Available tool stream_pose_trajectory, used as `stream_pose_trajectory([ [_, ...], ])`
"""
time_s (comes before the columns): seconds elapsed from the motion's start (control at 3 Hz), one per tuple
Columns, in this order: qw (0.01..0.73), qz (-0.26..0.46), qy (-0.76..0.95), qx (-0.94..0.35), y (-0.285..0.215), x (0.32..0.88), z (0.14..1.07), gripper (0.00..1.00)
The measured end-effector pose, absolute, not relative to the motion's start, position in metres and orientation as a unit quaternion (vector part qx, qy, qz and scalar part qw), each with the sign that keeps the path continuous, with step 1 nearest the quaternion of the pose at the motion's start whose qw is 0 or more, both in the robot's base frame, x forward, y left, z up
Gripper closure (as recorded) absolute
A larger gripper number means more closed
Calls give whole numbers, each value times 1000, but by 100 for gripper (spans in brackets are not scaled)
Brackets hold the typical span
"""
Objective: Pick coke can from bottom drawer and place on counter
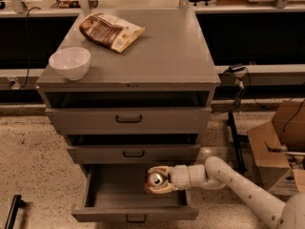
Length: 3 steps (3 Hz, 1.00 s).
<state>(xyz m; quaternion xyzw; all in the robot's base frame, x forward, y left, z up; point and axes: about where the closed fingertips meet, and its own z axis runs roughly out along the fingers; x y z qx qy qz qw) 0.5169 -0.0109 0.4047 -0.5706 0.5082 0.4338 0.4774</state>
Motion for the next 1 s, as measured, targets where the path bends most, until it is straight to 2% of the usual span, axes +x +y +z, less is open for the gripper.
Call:
stream_pose_trajectory([
  [0.67,410,436,394,-697,-62,479,558,100],
  [1.0,402,422,358,-730,-90,475,634,100],
])
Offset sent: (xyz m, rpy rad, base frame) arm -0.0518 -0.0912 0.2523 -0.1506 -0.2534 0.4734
